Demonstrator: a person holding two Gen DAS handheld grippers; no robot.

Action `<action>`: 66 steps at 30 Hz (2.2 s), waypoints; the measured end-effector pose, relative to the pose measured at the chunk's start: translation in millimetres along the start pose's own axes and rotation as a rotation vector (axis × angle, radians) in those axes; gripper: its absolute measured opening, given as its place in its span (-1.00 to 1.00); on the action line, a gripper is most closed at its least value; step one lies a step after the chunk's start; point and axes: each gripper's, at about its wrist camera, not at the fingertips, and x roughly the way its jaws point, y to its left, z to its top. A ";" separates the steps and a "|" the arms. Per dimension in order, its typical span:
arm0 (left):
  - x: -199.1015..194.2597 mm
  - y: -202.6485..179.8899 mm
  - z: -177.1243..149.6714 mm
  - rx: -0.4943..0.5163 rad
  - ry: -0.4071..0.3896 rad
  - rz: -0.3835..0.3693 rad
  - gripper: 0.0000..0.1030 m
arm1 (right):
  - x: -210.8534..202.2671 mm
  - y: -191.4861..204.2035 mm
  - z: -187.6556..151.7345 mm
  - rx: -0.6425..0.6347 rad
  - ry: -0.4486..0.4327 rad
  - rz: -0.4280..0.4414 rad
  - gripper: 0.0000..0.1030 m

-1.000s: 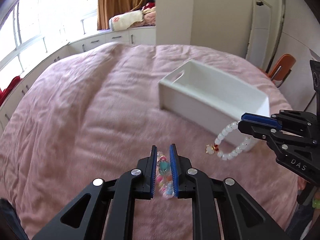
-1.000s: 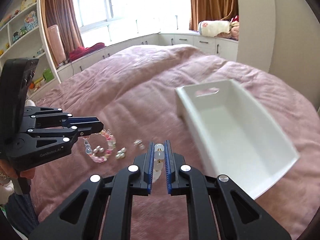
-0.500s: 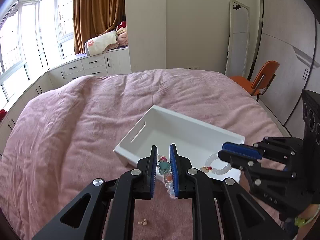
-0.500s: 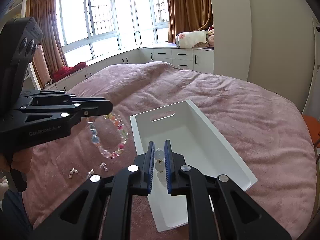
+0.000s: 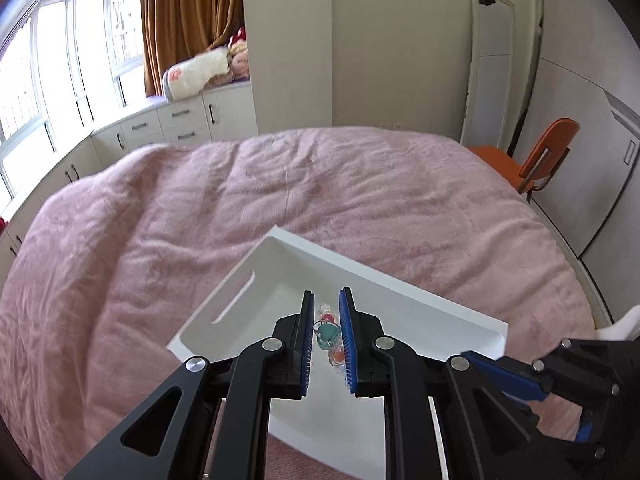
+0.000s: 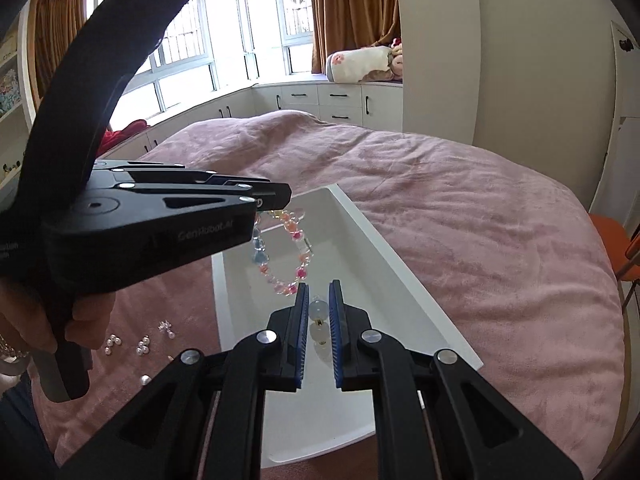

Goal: Organize jewelry
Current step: 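Carry both bracelets over the white tray and open both tools to drop them, then move both tools back over the pearl earrings and silver ring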

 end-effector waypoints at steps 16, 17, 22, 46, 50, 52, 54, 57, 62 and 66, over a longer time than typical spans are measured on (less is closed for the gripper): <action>63.5 19.0 -51.0 -0.034 0.141 0.087 -0.44 | 47.8 -3.4 -31.4 0.014 0.120 -0.058 0.03; 61.9 20.1 -51.9 -0.034 0.136 0.091 -0.23 | 46.7 -1.8 -31.8 0.004 0.114 -0.079 0.12; 40.4 33.5 -53.2 -0.035 0.089 0.094 -0.09 | 40.5 6.0 -31.5 -0.019 0.092 -0.092 0.12; -109.8 214.6 -244.9 -0.145 -0.038 0.201 0.78 | 31.8 191.2 -83.8 -0.221 0.037 0.163 0.03; -98.1 220.9 -269.5 -0.178 -0.018 0.151 0.78 | 57.9 209.7 -99.2 -0.211 0.092 0.160 -0.13; -91.2 220.4 -275.9 -0.174 -0.016 0.141 0.78 | 69.1 216.3 -105.8 -0.203 0.120 0.157 -0.13; -83.9 218.0 -280.7 -0.154 -0.006 0.142 0.70 | 80.7 224.0 -113.8 -0.211 0.149 0.140 -0.13; -72.3 214.1 -286.8 -0.118 0.017 0.149 0.57 | 92.7 230.4 -123.1 -0.231 0.172 0.122 -0.13; -54.4 212.5 -298.6 -0.102 0.067 0.140 0.22 | 106.1 232.3 -128.8 -0.231 0.194 0.136 -0.13; -46.2 211.7 -304.1 -0.080 0.092 0.156 -0.01 | 113.1 233.2 -131.7 -0.227 0.210 0.152 -0.13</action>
